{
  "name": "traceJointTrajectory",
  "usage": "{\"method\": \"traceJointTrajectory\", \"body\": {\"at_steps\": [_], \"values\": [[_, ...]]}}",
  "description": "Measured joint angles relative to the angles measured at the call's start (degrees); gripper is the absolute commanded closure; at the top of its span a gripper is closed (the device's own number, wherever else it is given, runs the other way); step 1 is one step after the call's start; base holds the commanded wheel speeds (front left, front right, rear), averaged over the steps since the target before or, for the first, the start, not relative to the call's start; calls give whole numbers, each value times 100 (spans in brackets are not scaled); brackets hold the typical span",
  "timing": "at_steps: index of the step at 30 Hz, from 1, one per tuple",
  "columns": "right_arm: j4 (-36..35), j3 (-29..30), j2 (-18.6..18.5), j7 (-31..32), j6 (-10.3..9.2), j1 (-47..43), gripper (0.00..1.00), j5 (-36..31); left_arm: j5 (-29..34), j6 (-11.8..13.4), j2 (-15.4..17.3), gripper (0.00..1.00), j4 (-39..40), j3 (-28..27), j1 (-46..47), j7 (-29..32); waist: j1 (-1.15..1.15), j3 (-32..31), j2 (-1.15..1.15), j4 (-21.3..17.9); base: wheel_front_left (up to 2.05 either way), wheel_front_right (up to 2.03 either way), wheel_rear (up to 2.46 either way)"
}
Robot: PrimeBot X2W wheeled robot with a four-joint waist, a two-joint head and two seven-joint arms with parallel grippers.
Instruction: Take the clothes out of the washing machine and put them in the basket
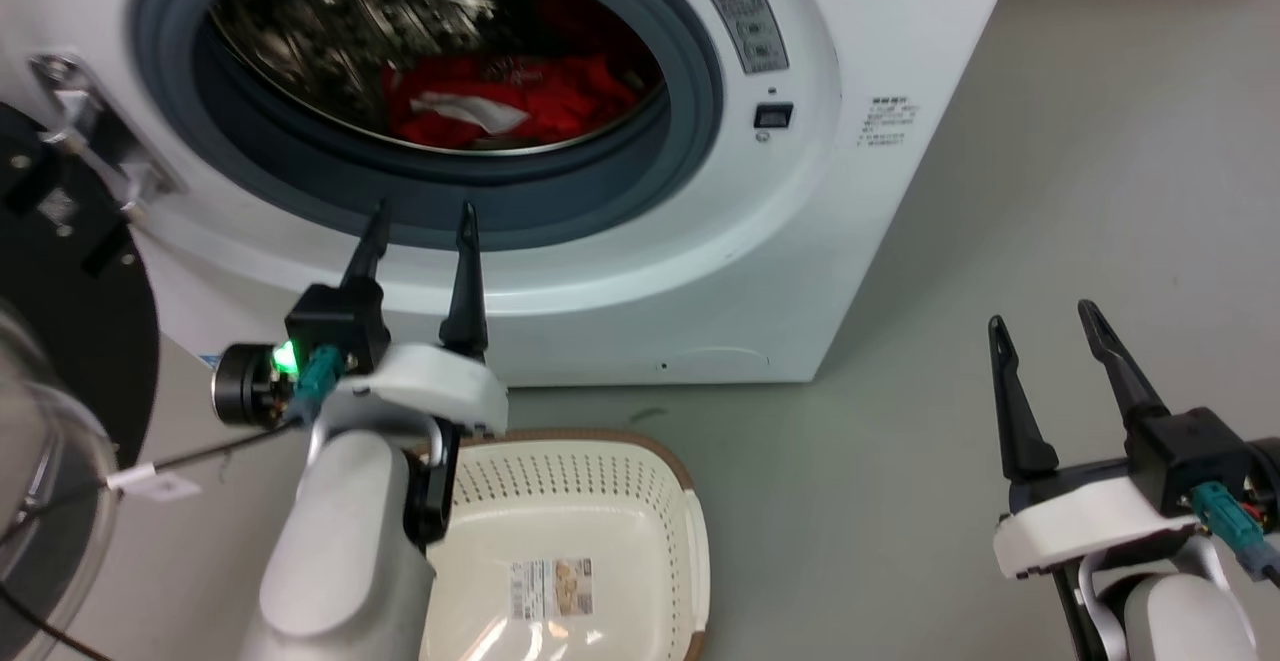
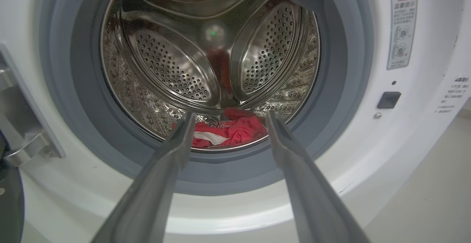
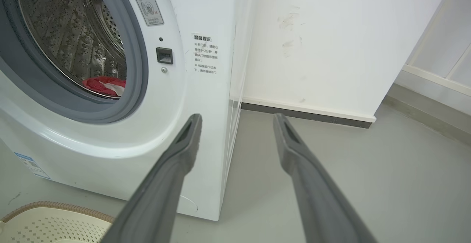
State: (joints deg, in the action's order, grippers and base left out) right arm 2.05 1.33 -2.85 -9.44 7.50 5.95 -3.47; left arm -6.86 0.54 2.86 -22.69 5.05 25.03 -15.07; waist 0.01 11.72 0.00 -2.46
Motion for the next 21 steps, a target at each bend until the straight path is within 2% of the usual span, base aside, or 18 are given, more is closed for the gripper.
{"method": "traceJointTrajectory", "body": {"at_steps": [10, 16, 21], "values": [[-68, -213, -4, -137, 1, 482, 0, 152, 64, -3, 244, 0, -1038, -224, 1480, 0, 1, 990, 0, -381, 0, 0, 0], [68, -370, -5, -294, 1, 759, 0, 319, 65, -69, 569, 0, -1926, -287, 2509, 48, 1, 1557, 0, -664, 0, 0, 0], [224, -519, -8, -417, 1, 946, 0, 471, 64, -118, 768, 0, -2530, -286, 3367, 331, 1, 1968, 0, -906, 0, 0, 0]]}}
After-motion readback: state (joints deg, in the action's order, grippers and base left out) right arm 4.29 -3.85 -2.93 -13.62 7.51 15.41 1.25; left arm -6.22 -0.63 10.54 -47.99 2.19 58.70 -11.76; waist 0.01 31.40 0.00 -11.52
